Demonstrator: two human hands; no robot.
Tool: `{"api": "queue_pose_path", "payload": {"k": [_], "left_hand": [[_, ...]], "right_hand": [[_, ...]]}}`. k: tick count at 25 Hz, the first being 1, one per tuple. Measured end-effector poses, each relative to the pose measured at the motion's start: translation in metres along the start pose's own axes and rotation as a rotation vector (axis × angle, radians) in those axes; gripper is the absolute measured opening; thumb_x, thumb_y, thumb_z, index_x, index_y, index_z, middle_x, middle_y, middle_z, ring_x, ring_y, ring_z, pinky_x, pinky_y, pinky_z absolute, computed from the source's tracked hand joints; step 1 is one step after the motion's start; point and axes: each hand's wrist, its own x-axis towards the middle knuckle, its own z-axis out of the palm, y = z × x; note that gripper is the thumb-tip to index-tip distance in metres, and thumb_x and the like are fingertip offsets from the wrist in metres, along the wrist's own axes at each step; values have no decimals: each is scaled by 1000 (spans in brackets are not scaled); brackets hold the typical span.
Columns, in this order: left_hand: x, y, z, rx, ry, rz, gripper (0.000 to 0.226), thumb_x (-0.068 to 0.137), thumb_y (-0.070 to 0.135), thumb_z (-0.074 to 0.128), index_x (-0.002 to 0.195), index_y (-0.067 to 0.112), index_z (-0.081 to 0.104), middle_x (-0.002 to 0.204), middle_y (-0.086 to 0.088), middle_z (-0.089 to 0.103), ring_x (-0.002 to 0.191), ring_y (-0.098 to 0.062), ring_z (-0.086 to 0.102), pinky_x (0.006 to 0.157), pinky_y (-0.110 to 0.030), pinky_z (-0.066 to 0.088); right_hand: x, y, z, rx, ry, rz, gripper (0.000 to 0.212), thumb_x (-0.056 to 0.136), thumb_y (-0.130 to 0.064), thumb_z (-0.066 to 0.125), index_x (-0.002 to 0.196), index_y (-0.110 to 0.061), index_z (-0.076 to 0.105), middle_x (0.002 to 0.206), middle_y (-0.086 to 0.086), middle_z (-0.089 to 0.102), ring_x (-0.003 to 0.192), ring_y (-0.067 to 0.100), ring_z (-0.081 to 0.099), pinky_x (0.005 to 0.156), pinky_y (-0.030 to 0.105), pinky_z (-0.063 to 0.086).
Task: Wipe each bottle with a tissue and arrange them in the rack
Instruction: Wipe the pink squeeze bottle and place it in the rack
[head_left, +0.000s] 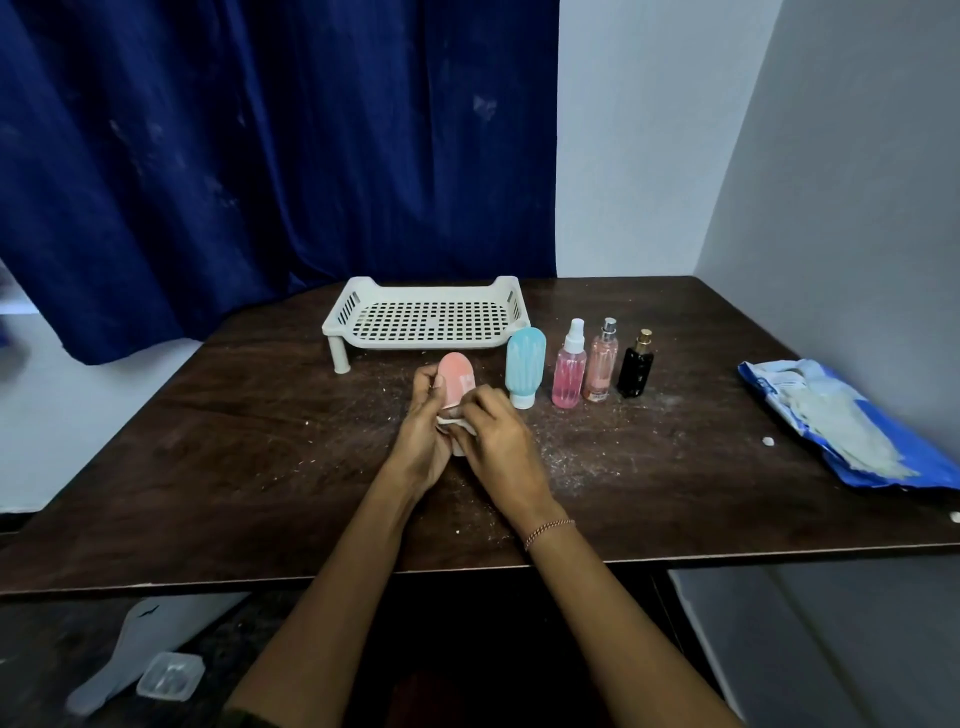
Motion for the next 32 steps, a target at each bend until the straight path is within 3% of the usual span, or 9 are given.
{"api": "queue_pose_path", "payload": {"k": [5,9,15,21,28,32], "left_hand": [[-1,0,1,-63,-51,16,17,101,13,27,98,16,43,82,-2,62,64,-5,60,59,-18,51],[-1,-1,0,-33,-43,10,18,101,16,27,97,18,44,81,-1,62,62,-5,60,56,-18,51],[-2,0,1,-53,-100,-19,22,102,14,25,95,18,45,91,-7,60,70,-7,63,63,-19,54],[0,-1,-2,-24,-121,-32,21,102,16,24,97,16,44,81,0,67,70,-6,62,64,-18,53],[0,-5,-3,-2,-171,-70,20,100,14,28,99,16,48,96,-3,63,83,-8,62,75,-20,53],[-1,-4,-3,12,-167,-69,22,101,13,26,98,17,48,96,-2,61,82,-7,61,76,-18,52]], "right_hand": [[4,3,0,21,70,102,11,84,-1,58,94,-2,56,97,9,52,89,21,51,75,29,46],[2,2,0,18,4,72,12,83,-2,59,95,-1,58,98,10,54,91,21,52,78,33,50],[3,7,-5,176,154,139,13,80,2,65,93,0,68,93,9,60,88,17,60,83,21,48],[1,6,-2,112,112,88,15,80,1,66,94,0,65,95,9,58,90,19,58,81,31,52],[5,7,-10,223,317,265,16,81,2,64,95,-3,70,94,9,60,89,8,56,85,18,48],[2,5,-10,188,230,163,16,82,1,63,97,-1,68,94,10,59,91,16,58,84,22,48]]}}
